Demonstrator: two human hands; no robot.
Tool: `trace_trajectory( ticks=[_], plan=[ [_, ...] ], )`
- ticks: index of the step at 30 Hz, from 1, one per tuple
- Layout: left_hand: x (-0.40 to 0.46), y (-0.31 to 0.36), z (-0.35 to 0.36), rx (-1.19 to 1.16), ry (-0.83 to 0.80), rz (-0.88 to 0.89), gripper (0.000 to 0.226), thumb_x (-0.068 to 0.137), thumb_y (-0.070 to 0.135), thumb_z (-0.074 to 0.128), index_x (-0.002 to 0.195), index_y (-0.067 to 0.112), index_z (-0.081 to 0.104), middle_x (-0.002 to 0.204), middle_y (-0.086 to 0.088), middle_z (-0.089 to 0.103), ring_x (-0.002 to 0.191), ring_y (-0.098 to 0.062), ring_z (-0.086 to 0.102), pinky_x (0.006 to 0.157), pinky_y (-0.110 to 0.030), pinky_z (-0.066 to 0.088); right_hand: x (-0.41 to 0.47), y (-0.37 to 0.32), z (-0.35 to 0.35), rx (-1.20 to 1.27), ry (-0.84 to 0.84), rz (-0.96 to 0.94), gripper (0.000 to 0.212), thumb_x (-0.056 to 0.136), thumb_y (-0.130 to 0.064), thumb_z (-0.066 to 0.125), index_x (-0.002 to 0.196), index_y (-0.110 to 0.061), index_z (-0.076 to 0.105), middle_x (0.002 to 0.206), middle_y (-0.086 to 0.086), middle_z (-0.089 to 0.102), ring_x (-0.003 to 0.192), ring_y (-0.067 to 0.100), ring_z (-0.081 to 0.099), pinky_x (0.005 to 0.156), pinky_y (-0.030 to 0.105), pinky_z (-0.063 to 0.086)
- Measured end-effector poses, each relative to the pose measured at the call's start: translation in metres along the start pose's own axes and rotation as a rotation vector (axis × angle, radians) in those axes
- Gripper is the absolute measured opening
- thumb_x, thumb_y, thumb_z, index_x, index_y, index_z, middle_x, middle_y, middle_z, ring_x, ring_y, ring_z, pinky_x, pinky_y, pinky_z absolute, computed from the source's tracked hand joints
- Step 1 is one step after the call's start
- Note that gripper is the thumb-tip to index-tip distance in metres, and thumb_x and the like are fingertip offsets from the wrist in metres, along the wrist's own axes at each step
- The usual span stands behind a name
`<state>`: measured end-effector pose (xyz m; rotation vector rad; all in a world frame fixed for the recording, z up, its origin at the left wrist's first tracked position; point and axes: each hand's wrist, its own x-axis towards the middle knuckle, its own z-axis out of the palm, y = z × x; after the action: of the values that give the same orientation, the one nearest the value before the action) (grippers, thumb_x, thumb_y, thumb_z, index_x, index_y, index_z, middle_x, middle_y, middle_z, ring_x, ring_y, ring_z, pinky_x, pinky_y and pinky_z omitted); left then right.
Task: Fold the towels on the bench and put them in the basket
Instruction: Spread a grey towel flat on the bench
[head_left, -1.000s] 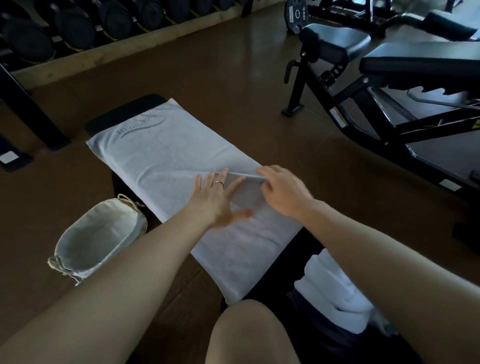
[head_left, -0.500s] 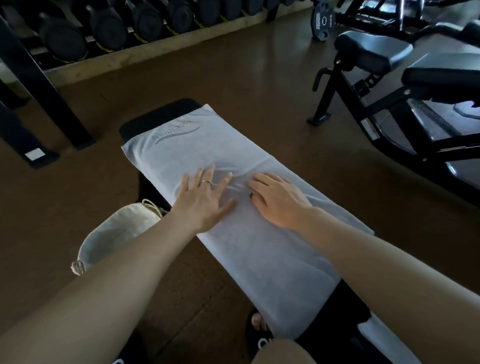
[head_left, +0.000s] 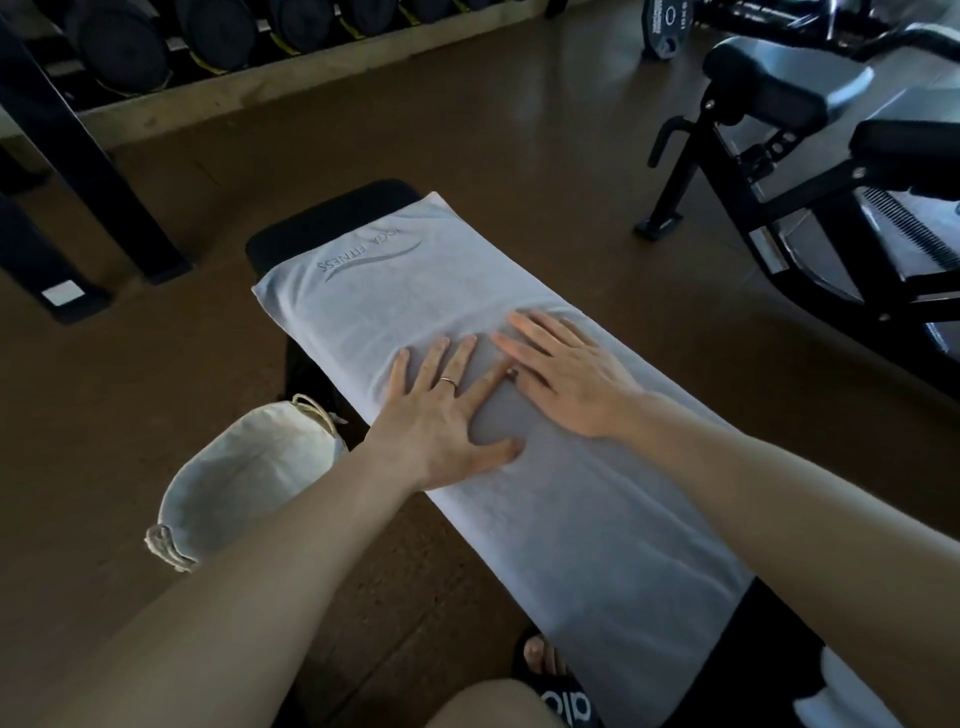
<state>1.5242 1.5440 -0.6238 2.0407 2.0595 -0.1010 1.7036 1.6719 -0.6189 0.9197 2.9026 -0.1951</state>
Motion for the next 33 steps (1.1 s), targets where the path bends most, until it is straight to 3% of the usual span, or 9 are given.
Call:
trace_trajectory(
  ticks=[5,9,11,14,17,19,25,30,33],
  plan=[
    [0.0,-0.002,0.003,-0.016,0.001,-0.013,0.095,0.078,0.092,0.02,0.155,0.052,-0.018,0.165,0.006,-0.032,0.149,-0.018,-0.037,0.12,-0.055,-0.019,0.009,0.029,-0.011,0.134,0.006,0.376,0.057,0.109,-0.049,0.017,0.164,-0.036,0.013,0.173,-0.001,0.006,0.159,0.022,0.006,0.129,0.041,0.008],
    [0.0,-0.002,0.002,-0.024,0.006,-0.007,0.095,0.079,0.091,0.022,0.154,0.053,-0.019,0.165,0.007,-0.032,0.149,-0.017,-0.037,0.121,-0.055,-0.018,0.003,0.003,-0.001,0.049,0.078,0.077,0.07,0.099,-0.054,0.009,0.163,-0.03,0.025,0.171,0.004,0.018,0.158,0.025,0.013,0.129,0.042,0.01],
    [-0.001,-0.001,-0.001,-0.039,-0.015,-0.005,0.095,0.079,0.091,0.024,0.156,0.052,-0.017,0.165,0.008,-0.032,0.149,-0.016,-0.037,0.121,-0.054,-0.018,0.004,0.01,-0.002,0.087,0.035,0.174,0.067,0.1,-0.055,0.006,0.163,-0.037,0.019,0.173,-0.002,0.011,0.159,0.02,0.007,0.129,0.04,0.007],
    [-0.001,-0.004,-0.006,-0.071,-0.023,-0.024,0.101,0.077,0.093,0.027,0.159,0.047,-0.012,0.167,0.007,-0.028,0.151,-0.014,-0.032,0.123,-0.051,-0.015,0.013,0.019,-0.014,0.108,0.036,0.327,0.056,0.109,-0.049,0.018,0.163,-0.036,0.018,0.173,0.0,0.01,0.159,0.023,0.008,0.128,0.041,0.01],
    [0.009,-0.018,-0.014,-0.075,0.032,-0.067,0.089,0.089,0.084,0.024,0.162,0.041,-0.004,0.17,0.004,-0.018,0.155,-0.016,-0.021,0.125,-0.047,-0.01,0.031,0.002,-0.017,0.039,0.129,0.078,0.053,0.109,-0.043,0.031,0.16,-0.028,0.032,0.169,0.003,0.025,0.157,0.024,0.019,0.126,0.039,0.013],
    [0.015,-0.036,-0.018,-0.059,0.059,-0.076,0.078,0.096,0.076,0.018,0.162,0.04,-0.002,0.171,0.004,-0.014,0.156,-0.017,-0.016,0.126,-0.043,-0.008,0.039,-0.004,-0.011,0.042,0.086,-0.021,0.056,0.108,-0.046,0.026,0.16,-0.029,0.033,0.17,0.001,0.022,0.157,0.021,0.016,0.127,0.037,0.01],
    [0.011,-0.102,-0.021,-0.04,0.022,-0.196,0.074,0.096,0.075,0.008,0.16,0.043,-0.013,0.168,0.01,-0.022,0.154,-0.015,-0.022,0.126,-0.038,-0.01,0.062,0.021,-0.013,0.096,0.073,0.255,0.054,0.109,-0.046,0.021,0.162,-0.036,0.022,0.173,-0.002,0.012,0.159,0.021,0.01,0.129,0.04,0.009],
    [0.045,-0.1,-0.029,-0.048,0.03,-0.203,0.081,0.095,0.077,0.01,0.162,0.035,-0.007,0.17,0.003,-0.015,0.157,-0.02,-0.015,0.127,-0.043,-0.006,0.108,-0.026,-0.021,0.055,0.051,-0.071,0.054,0.11,-0.045,0.024,0.163,-0.034,0.02,0.173,-0.003,0.012,0.159,0.02,0.006,0.128,0.038,0.004],
    [0.053,-0.125,-0.029,-0.048,0.058,-0.231,0.074,0.096,0.075,0.009,0.161,0.042,-0.007,0.171,0.004,-0.015,0.156,-0.02,-0.018,0.126,-0.045,-0.008,0.128,-0.016,-0.018,0.066,0.066,-0.043,0.053,0.111,-0.042,0.021,0.163,-0.033,0.021,0.173,-0.002,0.011,0.159,0.018,0.003,0.129,0.038,0.003]
  ],
)
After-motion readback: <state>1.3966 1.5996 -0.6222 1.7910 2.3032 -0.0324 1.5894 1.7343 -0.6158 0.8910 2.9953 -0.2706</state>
